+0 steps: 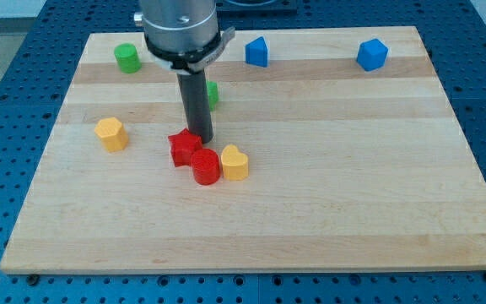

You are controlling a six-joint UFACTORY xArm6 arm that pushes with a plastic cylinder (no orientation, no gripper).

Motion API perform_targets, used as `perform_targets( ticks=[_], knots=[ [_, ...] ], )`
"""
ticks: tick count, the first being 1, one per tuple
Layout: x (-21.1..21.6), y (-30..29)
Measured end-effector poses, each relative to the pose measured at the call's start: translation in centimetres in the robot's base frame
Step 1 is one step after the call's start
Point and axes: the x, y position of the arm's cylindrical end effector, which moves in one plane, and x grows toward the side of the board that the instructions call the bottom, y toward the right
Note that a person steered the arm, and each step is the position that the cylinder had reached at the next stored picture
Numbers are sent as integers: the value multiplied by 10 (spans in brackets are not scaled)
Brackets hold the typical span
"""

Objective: Place the red star to the bottom left of the board

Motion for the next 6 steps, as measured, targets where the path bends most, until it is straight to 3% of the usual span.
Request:
perform_targets(
  ticks=[6],
  knots=[
    [97, -90]
  ],
)
